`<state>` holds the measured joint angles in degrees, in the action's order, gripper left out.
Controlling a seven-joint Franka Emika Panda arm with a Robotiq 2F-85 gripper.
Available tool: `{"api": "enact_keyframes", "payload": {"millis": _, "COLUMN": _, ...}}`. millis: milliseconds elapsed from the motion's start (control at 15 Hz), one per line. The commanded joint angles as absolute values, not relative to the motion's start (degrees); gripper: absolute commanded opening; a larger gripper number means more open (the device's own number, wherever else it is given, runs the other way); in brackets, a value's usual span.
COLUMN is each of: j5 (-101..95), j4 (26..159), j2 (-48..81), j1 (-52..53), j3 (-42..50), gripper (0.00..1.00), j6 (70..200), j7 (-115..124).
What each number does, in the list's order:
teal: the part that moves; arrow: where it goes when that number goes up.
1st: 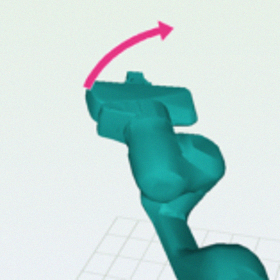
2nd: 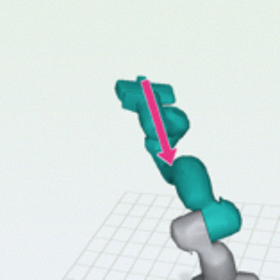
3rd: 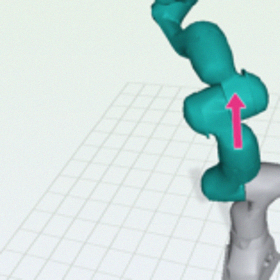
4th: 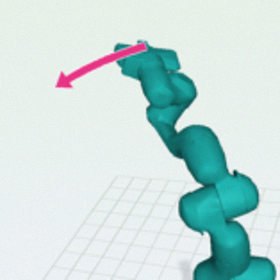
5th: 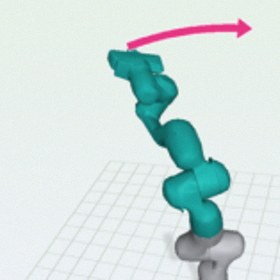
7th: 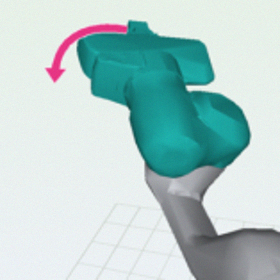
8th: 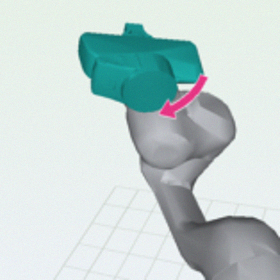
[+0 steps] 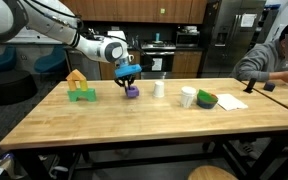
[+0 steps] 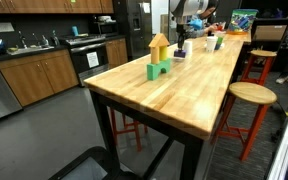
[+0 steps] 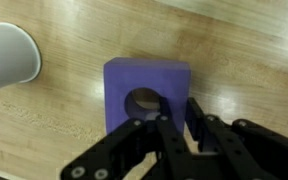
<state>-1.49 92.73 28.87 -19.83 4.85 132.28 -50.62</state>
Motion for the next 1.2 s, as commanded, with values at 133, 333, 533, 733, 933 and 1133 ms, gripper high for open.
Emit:
{"api": "enact_keyframes", "payload": {"millis": 133, "j5": 11.7, "j4": 97.7, "j2": 21.2, "j1": -22.0, "j3": 3.2, "gripper": 0.05, "j6": 132.5, "j7": -46.8}}
{"api": "enact_keyframes", "payload": {"millis": 333, "j5": 18.3, "j4": 99.8, "j2": 18.6, "j1": -21.8, "j3": 3.8, "gripper": 0.05, "j6": 134.7, "j7": -43.3}}
{"api": "enact_keyframes", "payload": {"millis": 533, "j5": 24.1, "j4": 102.6, "j2": 16.1, "j1": -21.4, "j3": 4.0, "gripper": 0.05, "j6": 139.5, "j7": -39.8}}
{"api": "enact_keyframes", "payload": {"millis": 733, "j5": 26.7, "j4": 106.8, "j2": 13.0, "j1": -20.4, "j3": 4.8, "gripper": 0.05, "j6": 147.2, "j7": -34.9}}
{"api": "enact_keyframes", "payload": {"millis": 933, "j5": 23.3, "j4": 111.0, "j2": 10.2, "j1": -19.0, "j3": 5.9, "gripper": 0.05, "j6": 157.5, "j7": -28.9}}
{"api": "enact_keyframes", "payload": {"millis": 1133, "j5": 14.7, "j4": 115.7, "j2": 7.3, "j1": -17.3, "j3": 8.4, "gripper": 0.05, "j6": 166.1, "j7": -21.5}}
